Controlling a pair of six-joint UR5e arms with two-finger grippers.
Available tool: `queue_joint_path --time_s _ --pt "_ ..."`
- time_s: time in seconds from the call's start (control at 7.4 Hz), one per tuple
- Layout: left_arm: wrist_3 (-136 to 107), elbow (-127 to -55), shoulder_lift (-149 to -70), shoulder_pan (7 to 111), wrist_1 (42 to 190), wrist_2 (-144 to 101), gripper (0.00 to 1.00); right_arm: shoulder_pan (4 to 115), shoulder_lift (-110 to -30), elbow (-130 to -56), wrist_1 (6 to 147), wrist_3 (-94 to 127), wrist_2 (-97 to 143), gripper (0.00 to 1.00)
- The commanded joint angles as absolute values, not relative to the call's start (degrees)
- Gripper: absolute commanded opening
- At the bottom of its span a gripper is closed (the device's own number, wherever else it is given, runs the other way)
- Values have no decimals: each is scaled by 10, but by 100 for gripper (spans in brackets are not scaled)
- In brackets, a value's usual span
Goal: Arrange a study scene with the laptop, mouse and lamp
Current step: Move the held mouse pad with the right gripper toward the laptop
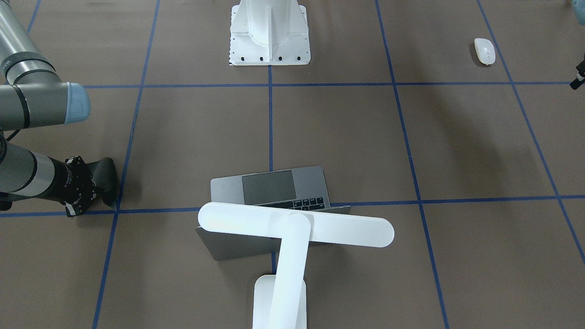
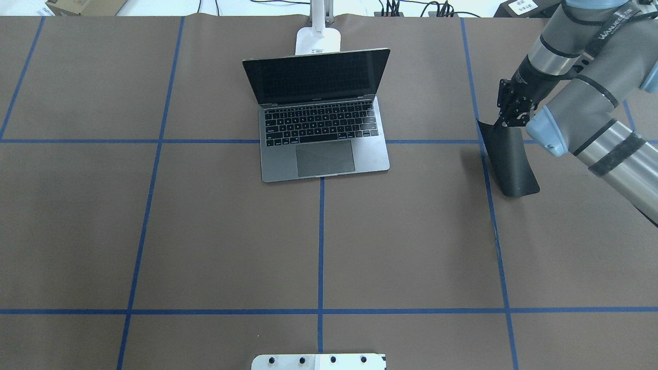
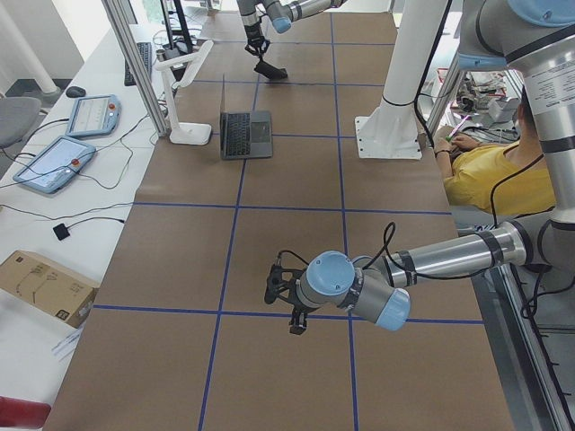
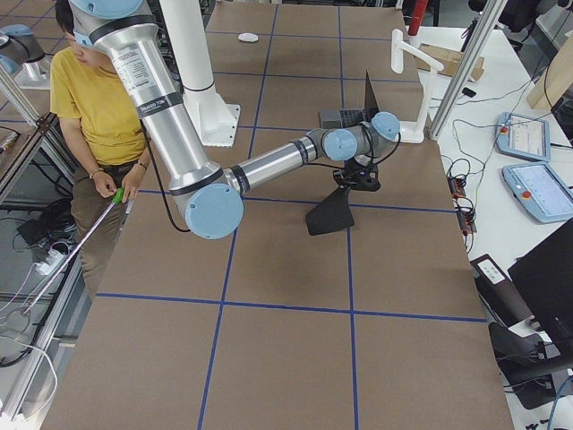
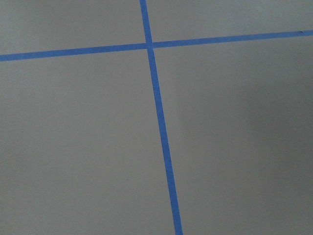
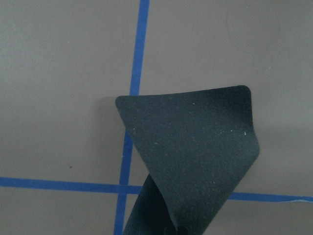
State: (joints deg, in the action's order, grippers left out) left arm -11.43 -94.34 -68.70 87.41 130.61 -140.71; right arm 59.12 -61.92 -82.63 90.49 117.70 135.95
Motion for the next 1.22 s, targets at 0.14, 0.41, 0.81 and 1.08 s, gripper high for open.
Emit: queue_joint_path --time_s 0.14,0.41,0.81,1.08 --pt "-114 -943 -687 874 1306 -1407 100 600 -627 -816 881 1145 1329 0" --pt "-116 -944 -688 874 1306 -1407 100 620 -631 -830 880 1127 1338 0" --pt "-116 -945 -689 875 1306 -1407 100 618 -624 -846 839 1150 1361 0" --pt "-116 -946 -688 875 1306 -1407 100 596 -624 -864 800 1225 1368 0"
